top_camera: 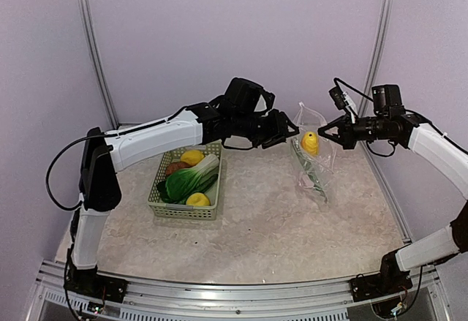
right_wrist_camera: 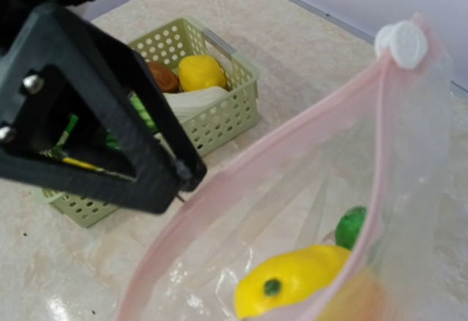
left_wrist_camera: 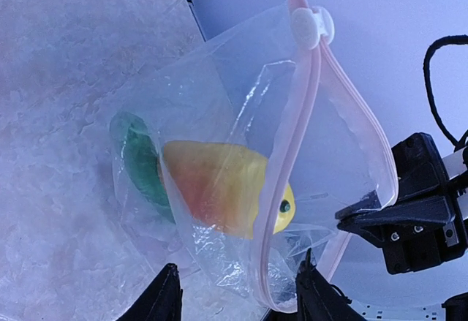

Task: Place the food in the zip-top bag and seal the zipper
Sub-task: Adjust the zipper food storage bag.

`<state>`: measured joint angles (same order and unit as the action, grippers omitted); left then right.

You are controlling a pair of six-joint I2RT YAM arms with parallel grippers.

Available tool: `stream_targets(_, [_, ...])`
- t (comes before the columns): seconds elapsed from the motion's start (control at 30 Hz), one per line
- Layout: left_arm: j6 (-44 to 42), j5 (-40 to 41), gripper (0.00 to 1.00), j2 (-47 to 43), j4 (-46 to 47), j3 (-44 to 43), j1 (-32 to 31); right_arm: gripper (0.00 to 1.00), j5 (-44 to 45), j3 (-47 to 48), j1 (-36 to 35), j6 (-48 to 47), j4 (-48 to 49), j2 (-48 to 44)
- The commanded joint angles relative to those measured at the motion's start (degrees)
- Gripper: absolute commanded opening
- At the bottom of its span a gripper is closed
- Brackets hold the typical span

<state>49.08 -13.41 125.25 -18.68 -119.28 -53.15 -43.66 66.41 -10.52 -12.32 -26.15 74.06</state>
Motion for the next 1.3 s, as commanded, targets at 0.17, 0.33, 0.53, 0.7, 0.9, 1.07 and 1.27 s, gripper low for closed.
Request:
stream_targets(0.17, [-0.93, -4.4, 0.48, 8.68, -7.62, -11.18, -0.06, 0.0, 3.06, 0.2, -0.62, 0.09, 0.9, 2.74])
stream_targets(0.33, [-0.32, -2.63, 0.3, 9.53, -9.97, -11.46, 0.61, 0.0, 3.31, 1.87, -0.8, -0.12, 0.79, 4.18])
stream_targets(0.53, [-0.73, -3.09, 0.0, 10.1, -9.67, -14.58, 2.54, 0.0, 4.82, 6.78, -0.76, -0.54, -1.74, 5.65])
stream_targets(0.7, [-10.6, -4.22, 0.0, 5.76, 0.35, -15.17, 0.48, 0.0, 15.28, 18.78, -0.8, -1.03, -3.98, 5.72])
stream_targets(0.9, [-12.87, -1.5, 0.0, 4.51, 0.87, -16.33, 0.46, 0.0, 24.68, 19.25, -0.77, -1.36, -4.64, 7.72])
stream_targets(1.07, [-6.54, -5.75, 0.0, 8.79, 0.14, -18.14, 3.29, 0.0, 28.52, 20.17, -0.81, -2.03, -6.18, 9.22])
stream_targets(1.27, [-8.2, -11.11, 0.3, 8.87, 3.63, -18.07, 6.25, 0.0, 38.48, 25.32, 0.6, -1.33, -6.53, 14.21])
